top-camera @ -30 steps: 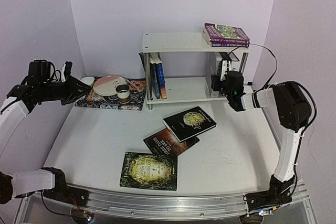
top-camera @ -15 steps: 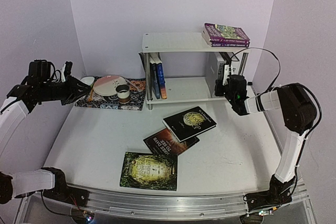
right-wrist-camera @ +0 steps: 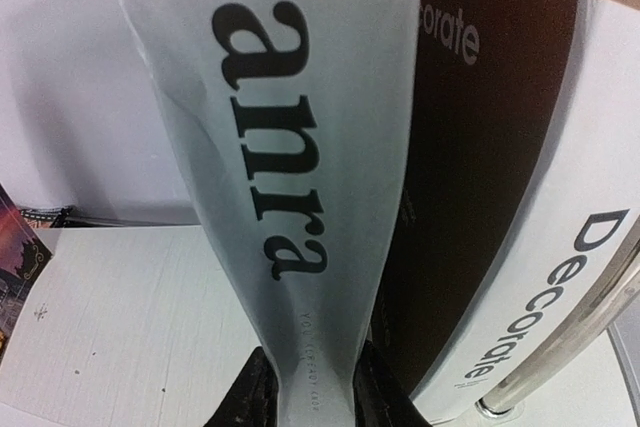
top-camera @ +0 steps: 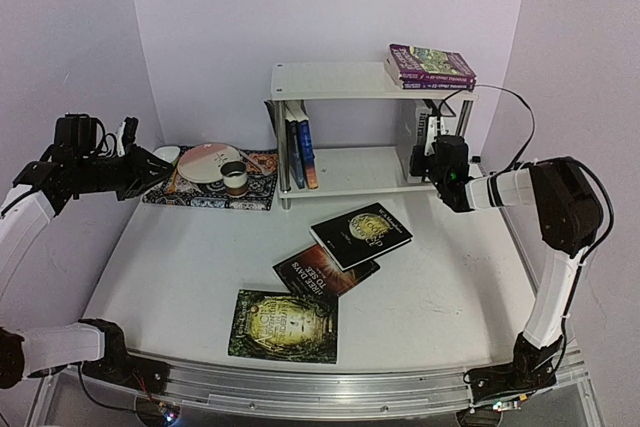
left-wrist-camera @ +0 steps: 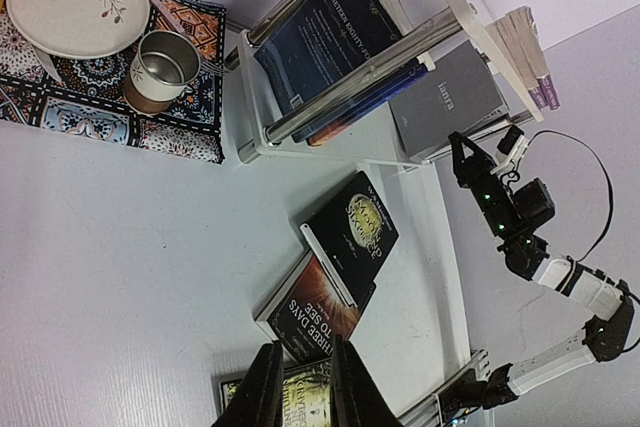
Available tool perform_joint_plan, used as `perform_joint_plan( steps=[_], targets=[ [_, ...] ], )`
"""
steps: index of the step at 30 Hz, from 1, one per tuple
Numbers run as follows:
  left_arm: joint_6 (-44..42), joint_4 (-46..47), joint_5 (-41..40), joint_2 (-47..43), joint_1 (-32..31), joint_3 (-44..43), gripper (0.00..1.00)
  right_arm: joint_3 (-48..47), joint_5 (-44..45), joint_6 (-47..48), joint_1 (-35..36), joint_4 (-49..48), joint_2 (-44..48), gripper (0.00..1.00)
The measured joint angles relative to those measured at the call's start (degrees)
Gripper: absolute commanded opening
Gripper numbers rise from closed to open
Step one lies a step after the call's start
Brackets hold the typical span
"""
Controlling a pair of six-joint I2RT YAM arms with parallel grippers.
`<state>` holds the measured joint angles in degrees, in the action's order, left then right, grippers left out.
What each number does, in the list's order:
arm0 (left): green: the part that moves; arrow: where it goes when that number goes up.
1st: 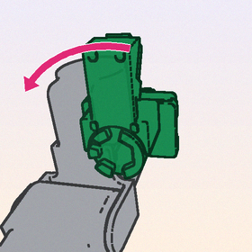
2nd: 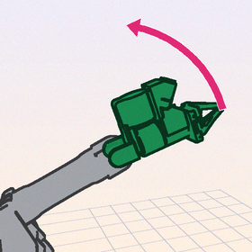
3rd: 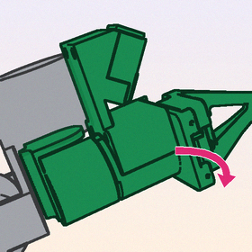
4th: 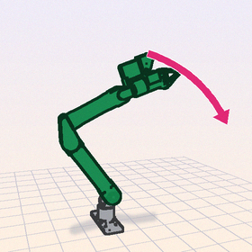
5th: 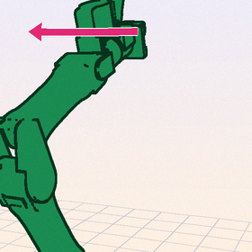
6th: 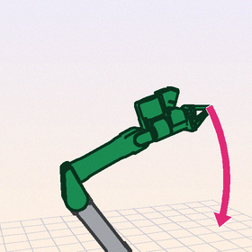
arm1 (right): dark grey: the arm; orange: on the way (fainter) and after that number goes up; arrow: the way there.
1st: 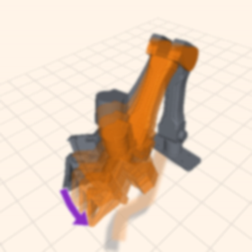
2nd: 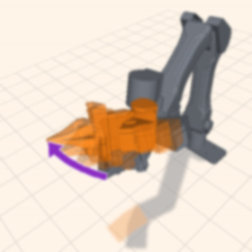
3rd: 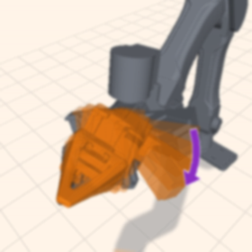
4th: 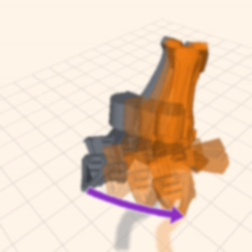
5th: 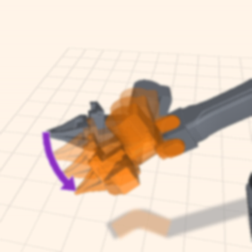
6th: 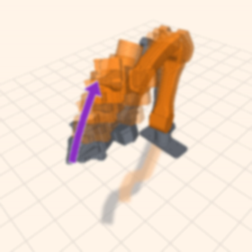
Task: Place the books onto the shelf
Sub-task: Place the book on the shelf.
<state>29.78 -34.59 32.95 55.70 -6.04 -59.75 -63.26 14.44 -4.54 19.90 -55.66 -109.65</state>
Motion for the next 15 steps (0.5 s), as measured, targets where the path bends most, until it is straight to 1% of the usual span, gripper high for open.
perform_joint_plan(
  steps=[5, 7, 10, 11, 12, 14, 15],
  targets=[
    [0.0, 0.0, 0.04, 0.15, 0.0, 0.09, 0.18, -0.24, 0.81, 0.04, 0.0, 0.35, -0.26, 0.26],
    [0.0, -0.2, 0.07, 0.2, 0.0, 0.31, 0.18, -0.28, 1.2, 0.04, 0.0, 0.39, -0.48, 0.27],
    [0.0, -0.55, 0.09, 0.26, 0.0, 0.33, 0.18, -0.7, 1.77, -0.09, -0.09, 0.87, -1.01, 0.37],
    [0.0, -0.55, 0.11, 0.26, 0.0, 0.33, 0.18, -0.76, 1.88, -0.42, -0.15, 1.11, -1.03, 0.39],
    [0.0, -0.55, 0.2, 0.26, 0.0, 0.33, 0.18, -0.85, 1.99, -0.33, -0.26, 1.46, -1.03, 0.44],
    [0.0, -0.55, 0.46, 0.31, 0.0, 0.33, 0.18, -0.98, 2.12, -0.63, -0.39, 1.68, -1.03, 0.59],
    [0.0, -0.55, 0.5, 0.31, -0.02, 0.33, 0.18, -0.98, 2.19, -0.83, -0.39, 1.68, -1.03, 0.62]
  ],
)
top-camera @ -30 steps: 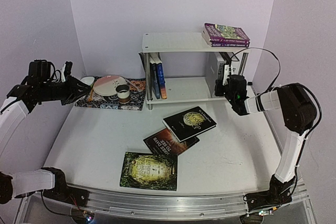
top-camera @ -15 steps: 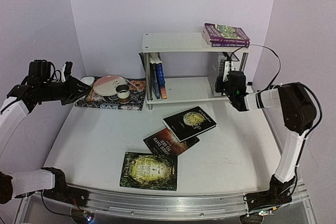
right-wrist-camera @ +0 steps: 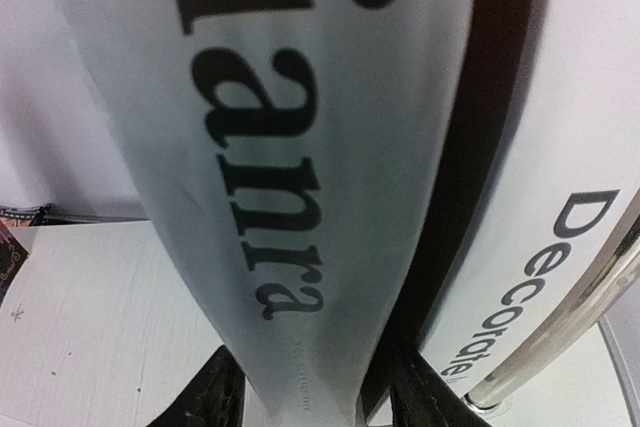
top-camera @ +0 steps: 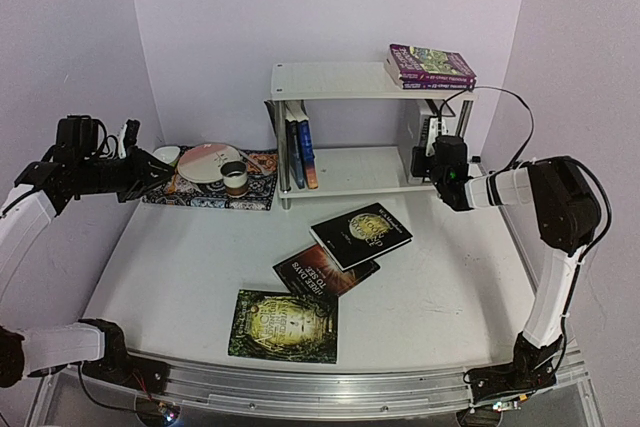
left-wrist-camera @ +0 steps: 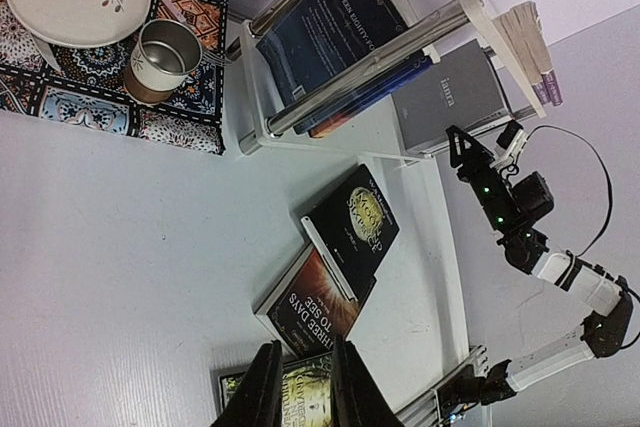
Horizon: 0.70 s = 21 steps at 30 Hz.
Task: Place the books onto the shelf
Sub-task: Place the book on the shelf.
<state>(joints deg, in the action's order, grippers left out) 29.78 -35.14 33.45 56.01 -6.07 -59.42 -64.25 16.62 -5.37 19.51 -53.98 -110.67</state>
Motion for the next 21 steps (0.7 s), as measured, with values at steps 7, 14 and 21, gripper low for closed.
perform_joint_plan(
  steps=[7, 14, 21],
  targets=[
    [0.02, -0.2, 0.17, 0.0, 0.02, 0.28, 0.18, 0.87, 0.57, -0.98, -0.24, 0.2, 0.48, 0.66],
    [0.26, -0.98, 1.33, 0.11, 0.0, 1.07, 0.22, 8.28, -0.02, -3.72, -0.24, 0.55, 6.8, 0.78],
    [0.42, -0.87, 1.49, 1.81, -3.32, 1.38, 0.4, 15.56, -4.94, -7.28, -0.24, 3.58, 15.39, 0.92]
  ],
)
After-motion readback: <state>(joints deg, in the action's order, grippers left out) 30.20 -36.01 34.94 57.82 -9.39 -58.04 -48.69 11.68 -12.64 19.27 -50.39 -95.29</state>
